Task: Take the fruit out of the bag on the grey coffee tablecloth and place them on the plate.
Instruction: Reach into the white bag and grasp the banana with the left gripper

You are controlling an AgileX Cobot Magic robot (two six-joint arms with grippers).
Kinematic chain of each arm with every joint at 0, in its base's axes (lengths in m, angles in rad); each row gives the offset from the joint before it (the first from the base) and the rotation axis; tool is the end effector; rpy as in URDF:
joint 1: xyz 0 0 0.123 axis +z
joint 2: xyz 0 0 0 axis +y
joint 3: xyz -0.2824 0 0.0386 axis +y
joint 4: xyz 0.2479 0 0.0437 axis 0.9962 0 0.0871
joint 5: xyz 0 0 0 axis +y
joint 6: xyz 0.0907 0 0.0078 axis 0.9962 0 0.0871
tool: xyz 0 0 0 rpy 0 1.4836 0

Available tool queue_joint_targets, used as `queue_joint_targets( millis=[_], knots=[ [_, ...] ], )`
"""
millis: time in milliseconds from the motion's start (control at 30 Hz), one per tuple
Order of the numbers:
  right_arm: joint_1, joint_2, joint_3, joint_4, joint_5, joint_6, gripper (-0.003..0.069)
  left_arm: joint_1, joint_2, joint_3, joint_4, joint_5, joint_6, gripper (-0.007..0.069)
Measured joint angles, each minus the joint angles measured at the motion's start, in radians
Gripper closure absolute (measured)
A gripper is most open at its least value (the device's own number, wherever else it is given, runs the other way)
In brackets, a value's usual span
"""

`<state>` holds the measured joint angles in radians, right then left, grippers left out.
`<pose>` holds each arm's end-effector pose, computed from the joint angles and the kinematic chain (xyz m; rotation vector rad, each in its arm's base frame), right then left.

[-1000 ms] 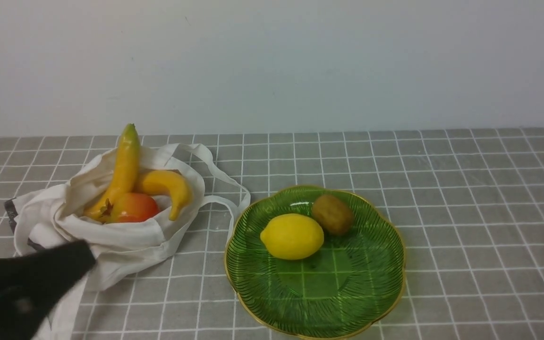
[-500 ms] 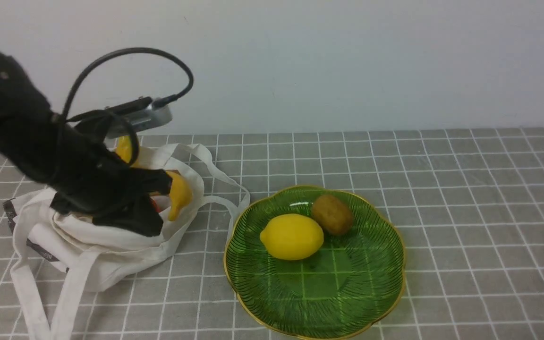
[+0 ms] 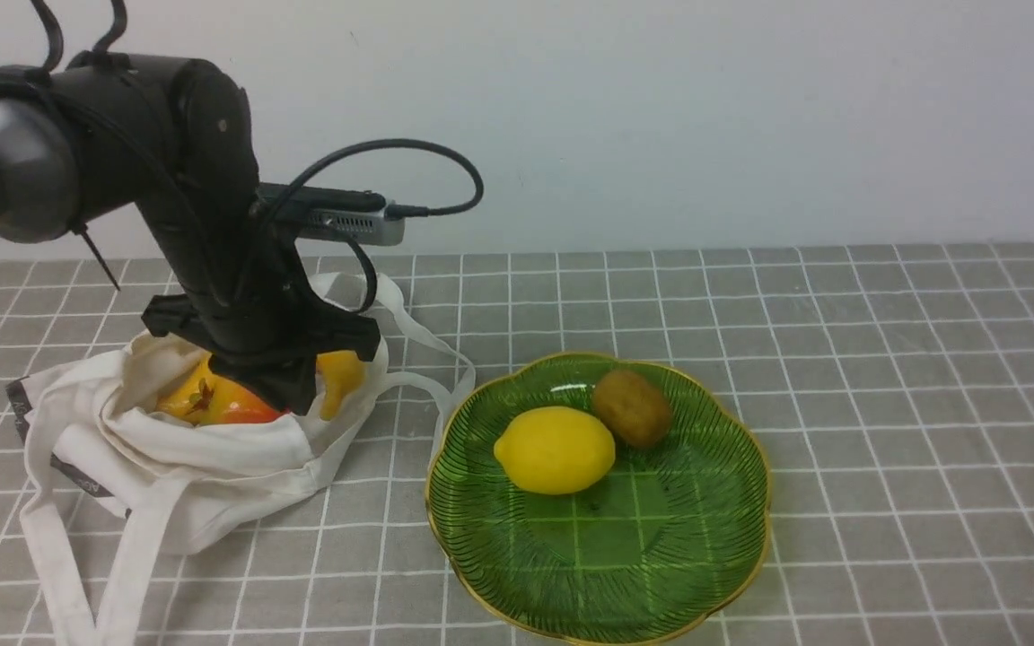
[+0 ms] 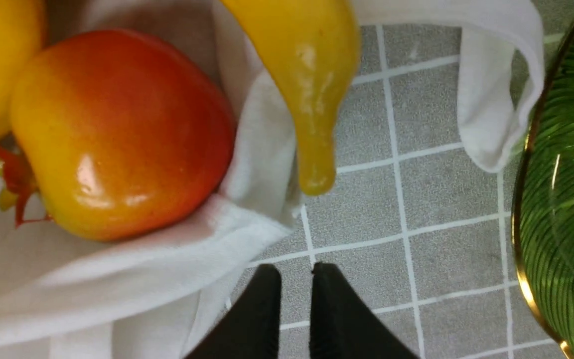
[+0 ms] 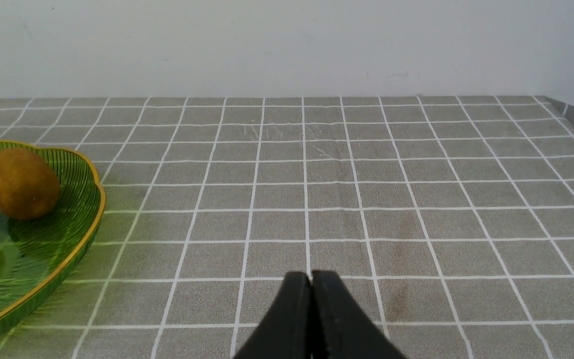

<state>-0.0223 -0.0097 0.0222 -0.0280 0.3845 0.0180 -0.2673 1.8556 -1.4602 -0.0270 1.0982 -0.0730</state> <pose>0.0523 -0.0021 0.1716 0.0207 1.8804 -0.0306 0.3628 -0.1016 0.2382 0.2740 2.9702 -0.0784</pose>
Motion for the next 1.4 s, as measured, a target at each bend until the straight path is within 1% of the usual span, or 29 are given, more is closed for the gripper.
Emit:
queue_joint_targets(
  millis=[133, 267, 333, 400, 433, 467, 500, 633, 833, 967, 1033, 1067, 1133, 1200, 1233, 1267, 1300, 1333, 1400],
  knots=[
    [0.0, 0.0, 0.0, 0.0, 0.0, 0.0, 0.0675, -0.029, 0.007, 0.0, 0.004, -0.056, -0.003, 0.0479],
    [0.0, 0.0, 0.0, 0.0, 0.0, 0.0, 0.0675, -0.043, 0.016, 0.0, 0.007, -0.118, -0.005, 0.0363],
    [0.0, 0.0, 0.0, 0.0, 0.0, 0.0, 0.0675, -0.043, 0.016, 0.0, 0.027, -0.14, -0.005, 0.0299],
    [0.0, 0.0, 0.0, 0.0, 0.0, 0.0, 0.0675, -0.043, 0.019, 0.0, 0.082, -0.154, -0.011, 0.0241],
    [0.0, 0.0, 0.0, 0.0, 0.0, 0.0, 0.0675, -0.043, 0.019, 0.0, 0.087, -0.155, -0.014, 0.0236],
    [0.0, 0.0, 0.0, 0.0, 0.0, 0.0, 0.0675, -0.043, 0.021, 0.0, 0.112, -0.163, -0.027, 0.02],
    [0.0, 0.0, 0.0, 0.0, 0.0, 0.0, 0.0675, -0.043, 0.024, 0.0, 0.117, -0.164, -0.035, 0.0184],
    [0.0, 0.0, 0.0, 0.0, 0.0, 0.0, 0.0675, -0.043, 0.055, 0.0, 0.105, -0.168, -0.046, 0.0158],
    [0.0, 0.0, 0.0, 0.0, 0.0, 0.0, 0.0675, -0.044, 0.102, 0.0, 0.068, -0.171, -0.047, 0.0157],
    [0.0, 0.0, 0.0, 0.0, 0.0, 0.0, 0.0675, -0.044, 0.138, 0.0, 0.066, -0.187, -0.047, 0.0157],
    [0.0, 0.0, 0.0, 0.0, 0.0, 0.0, 0.0675, -0.044, 0.143, 0.0, 0.066, -0.19, -0.047, 0.016],
    [0.0, 0.0, 0.0, 0.0, 0.0, 0.0, 0.0675, -0.044, 0.148, 0.0, 0.066, -0.195, -0.047, 0.0186],
    [0.0, 0.0, 0.0, 0.0, 0.0, 0.0, 0.0675, -0.044, 0.148, 0.0, 0.067, -0.198, -0.047, 0.0209],
    [0.0, 0.0, 0.0, 0.0, 0.0, 0.0, 0.0675, -0.044, 0.149, 0.0, 0.077, -0.202, -0.047, 0.0308],
    [0.0, 0.0, 0.0, 0.0, 0.0, 0.0, 0.0675, -0.044, 0.149, 0.0, 0.082, -0.2, -0.047, 0.0397],
    [0.0, 0.0, 0.0, 0.0, 0.0, 0.0, 0.0675, -0.044, 0.149, 0.0, 0.086, -0.198, -0.047, 0.0438],
    [0.0, 0.0, 0.0, 0.0, 0.0, 0.0, 0.0675, -0.044, 0.146, 0.0, 0.088, -0.191, -0.047, 0.0505],
    [0.0, 0.0, 0.0, 0.0, 0.0, 0.0, 0.0675, -0.044, 0.138, 0.0, 0.088, -0.179, -0.047, 0.0541],
    [0.0, 0.0, 0.0, 0.0, 0.0, 0.0, 0.0675, -0.044, 0.114, 0.0, 0.087, -0.153, -0.047, 0.0546]
  ],
)
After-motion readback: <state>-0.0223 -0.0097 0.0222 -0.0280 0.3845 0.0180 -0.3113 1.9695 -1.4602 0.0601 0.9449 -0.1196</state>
